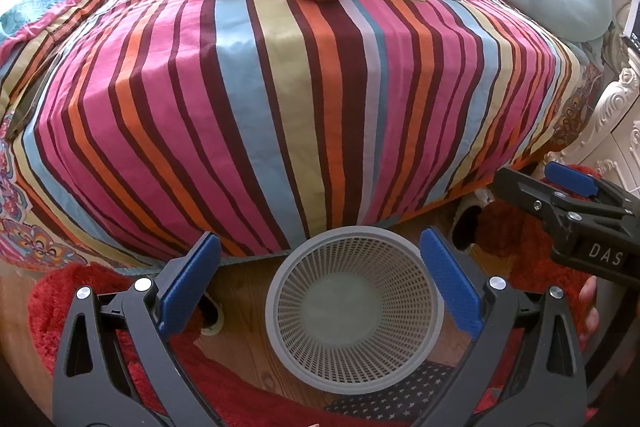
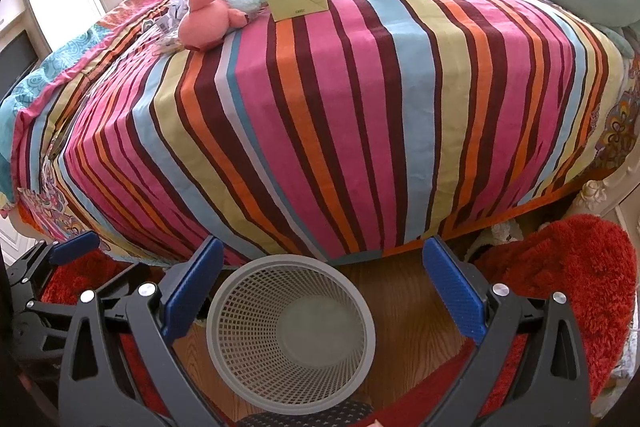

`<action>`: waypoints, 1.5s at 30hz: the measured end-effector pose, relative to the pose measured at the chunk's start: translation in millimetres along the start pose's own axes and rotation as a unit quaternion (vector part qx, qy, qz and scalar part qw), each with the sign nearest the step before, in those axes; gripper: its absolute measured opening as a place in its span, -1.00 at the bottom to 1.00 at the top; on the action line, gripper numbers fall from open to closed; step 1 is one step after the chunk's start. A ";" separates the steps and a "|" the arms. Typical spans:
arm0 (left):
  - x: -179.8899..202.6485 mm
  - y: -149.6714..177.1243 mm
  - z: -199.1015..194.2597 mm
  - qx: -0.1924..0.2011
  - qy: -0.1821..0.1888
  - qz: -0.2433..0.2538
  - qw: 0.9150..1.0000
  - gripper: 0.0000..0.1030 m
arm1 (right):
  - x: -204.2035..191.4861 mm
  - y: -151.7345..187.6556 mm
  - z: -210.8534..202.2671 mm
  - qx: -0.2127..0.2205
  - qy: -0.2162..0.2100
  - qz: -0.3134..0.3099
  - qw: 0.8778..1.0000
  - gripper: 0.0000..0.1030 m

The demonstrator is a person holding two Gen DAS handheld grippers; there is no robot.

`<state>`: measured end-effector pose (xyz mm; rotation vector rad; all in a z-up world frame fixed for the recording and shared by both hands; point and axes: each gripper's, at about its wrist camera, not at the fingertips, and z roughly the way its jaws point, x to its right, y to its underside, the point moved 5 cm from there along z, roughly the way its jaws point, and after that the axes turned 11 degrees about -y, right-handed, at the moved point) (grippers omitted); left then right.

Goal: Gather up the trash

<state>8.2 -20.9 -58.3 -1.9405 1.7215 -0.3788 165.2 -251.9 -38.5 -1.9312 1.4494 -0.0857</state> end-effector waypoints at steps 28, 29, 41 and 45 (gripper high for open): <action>6.8 1.2 -0.1 0.001 0.014 0.005 1.000 0.88 | 1.9 1.7 -3.1 0.007 0.000 0.000 1.000 0.85; 5.1 -0.4 0.8 0.005 0.012 0.001 1.000 0.88 | 4.0 -0.5 -3.6 0.012 -0.001 0.002 1.000 0.85; -74.0 -128.5 6.2 0.131 -0.028 -0.048 0.990 0.88 | 55.2 -137.2 -12.7 0.136 0.046 -0.036 0.989 0.85; -85.8 -186.2 35.8 0.133 0.004 -0.069 0.989 0.87 | 58.9 -180.1 12.7 0.125 0.032 -0.043 0.991 0.86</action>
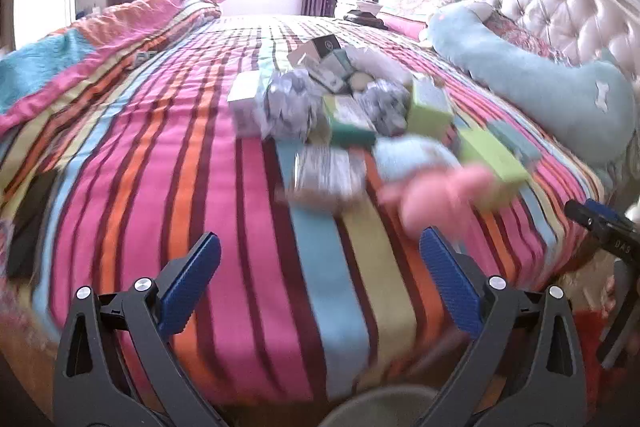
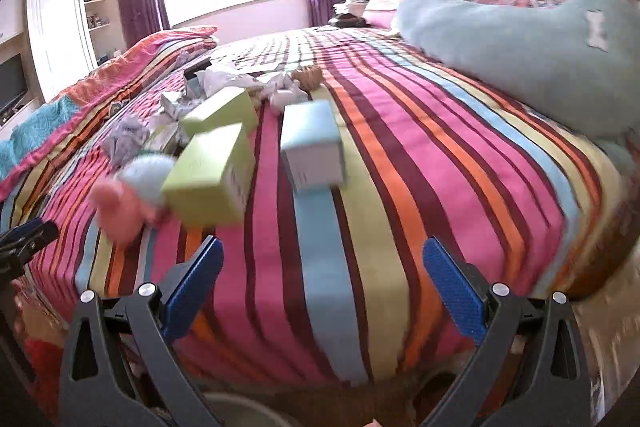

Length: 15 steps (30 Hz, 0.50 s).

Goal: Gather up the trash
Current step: 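Grasp the wrapped bun with the left tool while the right tool grasps the blue box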

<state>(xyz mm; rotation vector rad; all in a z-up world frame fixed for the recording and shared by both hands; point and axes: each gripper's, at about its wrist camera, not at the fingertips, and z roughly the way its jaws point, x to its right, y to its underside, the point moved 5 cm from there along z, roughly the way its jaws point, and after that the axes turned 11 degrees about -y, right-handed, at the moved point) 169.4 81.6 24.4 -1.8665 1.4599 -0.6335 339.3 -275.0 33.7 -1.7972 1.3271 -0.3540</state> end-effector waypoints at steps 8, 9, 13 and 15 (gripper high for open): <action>14.8 -19.9 68.2 -0.052 0.000 0.049 0.997 0.87 | 3.2 -35.4 58.9 -0.037 0.006 -0.028 0.999 0.85; 14.8 -20.9 74.6 -0.056 -0.002 0.049 0.997 0.87 | 4.5 -38.7 60.4 -0.037 0.009 -0.028 0.999 0.85; 5.2 -24.3 95.8 -0.074 0.015 0.034 0.997 0.87 | 12.1 -44.9 71.0 -0.057 0.013 -0.033 0.998 0.85; -0.3 -24.4 99.8 -0.076 0.025 0.037 0.996 0.88 | 16.7 -46.8 70.2 -0.056 0.019 -0.029 0.998 0.85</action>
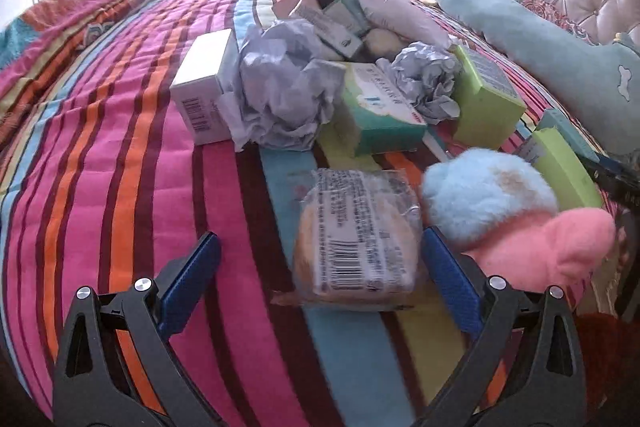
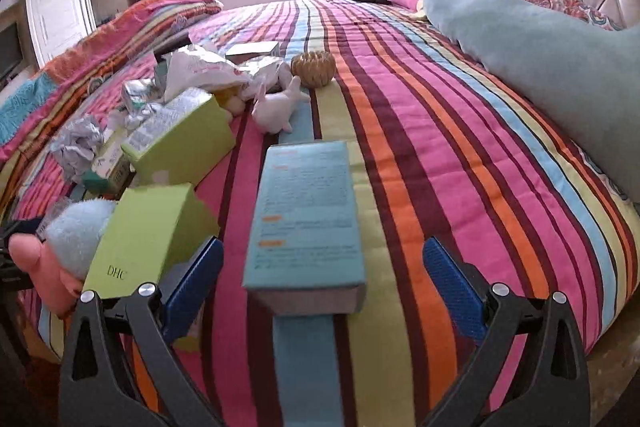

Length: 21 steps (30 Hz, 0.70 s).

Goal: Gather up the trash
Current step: 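Grasp the wrapped bun with the left tool while the right tool grasps the blue box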

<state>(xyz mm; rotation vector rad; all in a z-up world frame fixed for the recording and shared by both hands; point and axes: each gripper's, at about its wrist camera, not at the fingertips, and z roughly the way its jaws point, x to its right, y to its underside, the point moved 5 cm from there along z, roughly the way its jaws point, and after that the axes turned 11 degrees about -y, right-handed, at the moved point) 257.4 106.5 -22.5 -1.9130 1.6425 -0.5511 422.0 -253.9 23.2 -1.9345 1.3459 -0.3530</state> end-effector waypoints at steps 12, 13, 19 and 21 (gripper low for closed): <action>11.1 -11.6 10.8 -0.011 -0.009 0.013 1.000 0.75 | -1.0 -13.0 35.6 -0.045 -0.075 0.026 0.996 0.20; 7.0 -10.5 10.7 -0.009 -0.026 0.013 1.000 0.43 | -1.9 -11.7 34.9 -0.051 -0.091 0.029 0.994 -0.08; -20.9 -7.9 -0.9 -0.006 -0.031 -0.024 0.999 0.04 | 2.1 -12.7 13.7 -0.025 -0.087 0.033 0.995 -0.09; -26.7 -10.4 -11.1 0.005 -0.012 -0.047 0.999 0.04 | 1.7 -18.5 -2.8 -0.007 -0.096 0.041 0.995 -0.09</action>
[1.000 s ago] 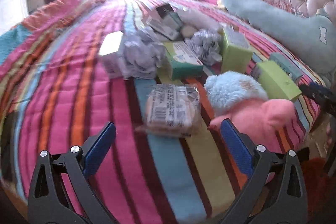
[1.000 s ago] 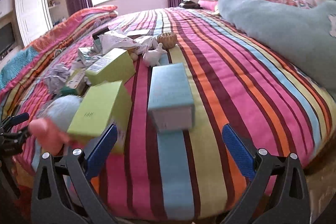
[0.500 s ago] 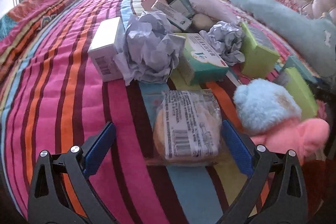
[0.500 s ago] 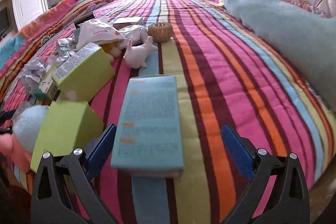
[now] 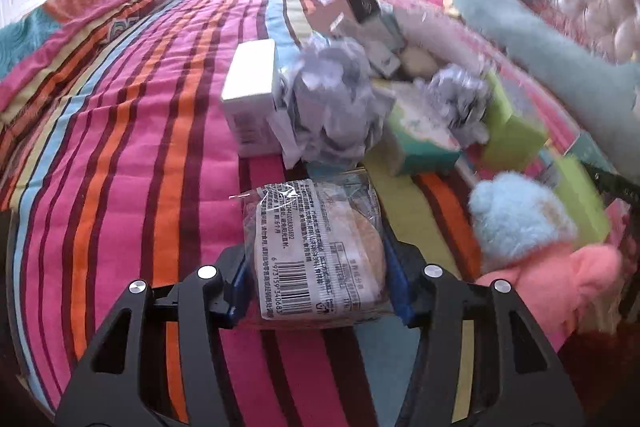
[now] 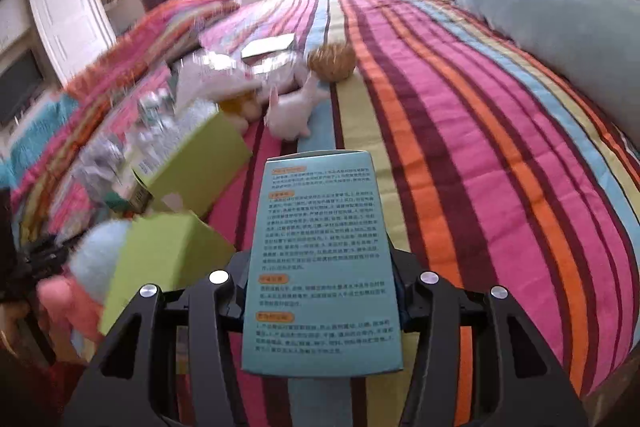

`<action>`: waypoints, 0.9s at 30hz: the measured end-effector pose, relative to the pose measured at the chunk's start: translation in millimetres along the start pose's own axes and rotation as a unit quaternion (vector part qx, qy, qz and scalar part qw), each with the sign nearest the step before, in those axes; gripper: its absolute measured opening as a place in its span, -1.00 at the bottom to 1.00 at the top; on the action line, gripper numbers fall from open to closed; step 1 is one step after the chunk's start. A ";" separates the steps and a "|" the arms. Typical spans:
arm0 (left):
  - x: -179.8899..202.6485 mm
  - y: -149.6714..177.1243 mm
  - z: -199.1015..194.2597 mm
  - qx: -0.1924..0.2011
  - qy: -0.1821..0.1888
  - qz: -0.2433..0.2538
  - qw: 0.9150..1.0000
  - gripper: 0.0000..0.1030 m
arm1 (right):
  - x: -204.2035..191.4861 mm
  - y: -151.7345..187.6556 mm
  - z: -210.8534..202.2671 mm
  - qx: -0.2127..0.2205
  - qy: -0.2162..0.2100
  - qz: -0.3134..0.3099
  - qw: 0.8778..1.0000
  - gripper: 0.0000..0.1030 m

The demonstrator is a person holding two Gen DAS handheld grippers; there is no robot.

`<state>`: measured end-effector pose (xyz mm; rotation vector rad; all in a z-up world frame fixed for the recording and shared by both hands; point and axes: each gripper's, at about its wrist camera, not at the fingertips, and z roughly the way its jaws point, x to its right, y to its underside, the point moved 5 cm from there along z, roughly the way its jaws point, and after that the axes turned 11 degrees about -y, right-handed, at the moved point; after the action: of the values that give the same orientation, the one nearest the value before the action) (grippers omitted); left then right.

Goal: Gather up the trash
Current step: 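Grasp the wrapped bun with the left tool while the right tool grasps the blue box, then carry both items to the wastebasket and open both tools to drop them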

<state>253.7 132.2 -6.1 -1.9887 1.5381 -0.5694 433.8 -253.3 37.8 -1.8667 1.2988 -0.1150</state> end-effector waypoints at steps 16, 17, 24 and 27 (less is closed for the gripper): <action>69.8 239.4 -123.1 -0.108 0.171 0.028 0.979 0.04 | -111.4 252.8 -62.6 -0.159 -0.156 0.028 0.974 -0.08; 72.6 263.7 -105.9 -0.145 0.171 0.021 0.974 0.04 | -107.9 271.0 -48.7 -0.185 -0.153 0.041 0.970 -0.08; 88.9 343.1 -22.1 -0.267 0.128 0.042 0.954 0.04 | -92.9 340.1 27.1 -0.298 -0.108 0.045 0.948 -0.09; 88.1 347.4 -9.7 -0.279 0.119 0.039 0.952 0.05 | -95.0 345.1 37.5 -0.305 -0.102 0.037 0.946 -0.08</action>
<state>15.9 -20.1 -226.8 -2.3128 2.0970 -0.3757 156.1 -193.6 -183.2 -2.2576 1.3488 0.5688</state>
